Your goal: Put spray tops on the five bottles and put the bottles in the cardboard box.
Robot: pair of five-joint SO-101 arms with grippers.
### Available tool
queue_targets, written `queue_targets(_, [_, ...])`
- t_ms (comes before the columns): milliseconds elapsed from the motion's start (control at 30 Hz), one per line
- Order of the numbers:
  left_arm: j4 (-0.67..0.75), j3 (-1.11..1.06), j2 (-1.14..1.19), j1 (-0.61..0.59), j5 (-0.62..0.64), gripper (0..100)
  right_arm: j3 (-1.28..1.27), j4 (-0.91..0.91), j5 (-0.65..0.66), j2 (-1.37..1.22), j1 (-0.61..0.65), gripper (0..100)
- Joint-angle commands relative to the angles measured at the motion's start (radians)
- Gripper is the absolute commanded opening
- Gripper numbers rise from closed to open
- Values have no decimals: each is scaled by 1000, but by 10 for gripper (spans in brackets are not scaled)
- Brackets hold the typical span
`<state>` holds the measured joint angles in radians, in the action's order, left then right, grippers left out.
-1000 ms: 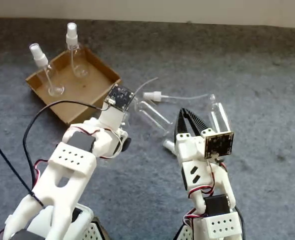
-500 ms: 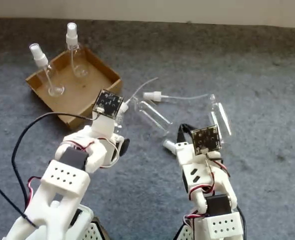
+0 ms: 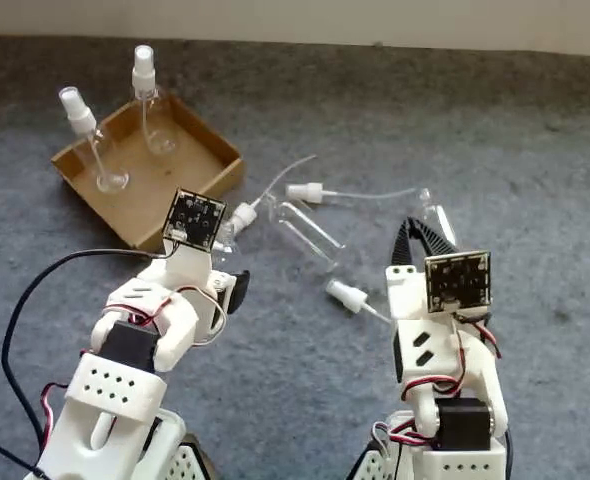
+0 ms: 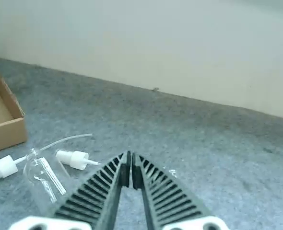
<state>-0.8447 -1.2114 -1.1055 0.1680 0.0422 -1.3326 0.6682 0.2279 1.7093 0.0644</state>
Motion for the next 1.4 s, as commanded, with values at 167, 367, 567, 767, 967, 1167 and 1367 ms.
queue_targets(167, [17, 10, -25, -76, 68, 88, 248, 154, 69, -282, 13, 7])
queue_targets(367, [18, 12, -25, -91, 115, 88, 450, 305, 109, -593, 59, 7])
queue_targets(567, [18, 12, -25, -93, 115, 88, 704, 552, 192, -877, 153, 7])
queue_targets(767, [18, 12, -25, -122, 118, 88, 881, 742, 327, -1110, 231, 8])
queue_targets(967, [86, -16, -25, -168, 121, 88, 931, 820, 443, -1256, 255, 103])
queue_targets(1167, [164, -61, -25, -170, 121, 88, 934, 816, 485, -1360, 257, 124])
queue_targets(1367, [164, -62, -25, -170, 121, 88, 937, 799, 491, -1454, 275, 194])
